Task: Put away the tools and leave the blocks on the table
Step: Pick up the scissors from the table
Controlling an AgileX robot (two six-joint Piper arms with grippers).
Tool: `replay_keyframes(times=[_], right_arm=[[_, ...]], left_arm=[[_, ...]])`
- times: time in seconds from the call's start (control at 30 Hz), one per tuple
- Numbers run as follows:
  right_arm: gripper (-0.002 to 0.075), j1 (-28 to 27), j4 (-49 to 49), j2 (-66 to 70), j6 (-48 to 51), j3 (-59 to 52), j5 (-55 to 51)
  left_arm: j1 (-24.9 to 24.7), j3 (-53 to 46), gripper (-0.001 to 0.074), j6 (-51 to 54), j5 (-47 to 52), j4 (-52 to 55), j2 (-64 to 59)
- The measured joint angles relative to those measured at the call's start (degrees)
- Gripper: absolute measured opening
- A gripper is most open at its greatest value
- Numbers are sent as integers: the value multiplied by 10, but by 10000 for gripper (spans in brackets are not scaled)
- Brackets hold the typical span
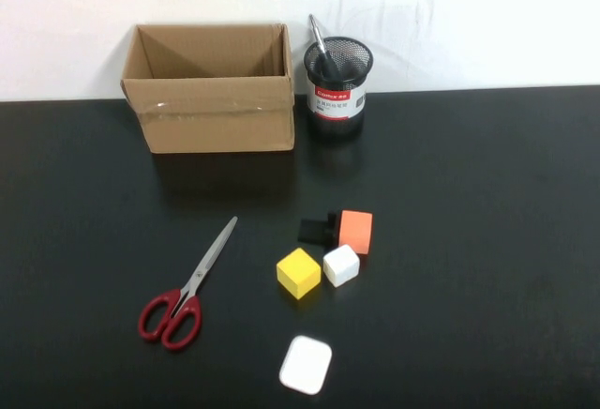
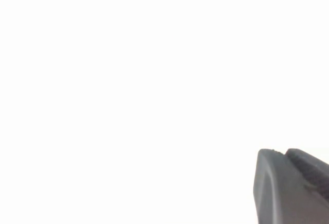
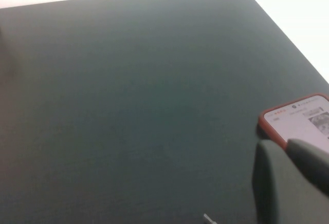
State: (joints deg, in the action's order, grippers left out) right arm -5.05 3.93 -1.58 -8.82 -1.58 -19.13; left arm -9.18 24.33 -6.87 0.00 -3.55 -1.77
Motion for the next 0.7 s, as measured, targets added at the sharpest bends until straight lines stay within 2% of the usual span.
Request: replay_keyframes(times=[0.1, 0.43, 0.57, 0.7], right_arm=[[-7, 0, 0, 0, 0, 0, 0], [-7, 0, 0, 0, 0, 0, 0], [-7, 0, 0, 0, 0, 0, 0], [-7, 0, 0, 0, 0, 0, 0]], left_arm=[[0, 32, -4, 7, 117, 18, -39], [0, 47, -4, -31, 182, 17, -168], [0, 85, -4, -13, 255, 17, -264], [0, 154, 2, 55, 349, 9, -372]])
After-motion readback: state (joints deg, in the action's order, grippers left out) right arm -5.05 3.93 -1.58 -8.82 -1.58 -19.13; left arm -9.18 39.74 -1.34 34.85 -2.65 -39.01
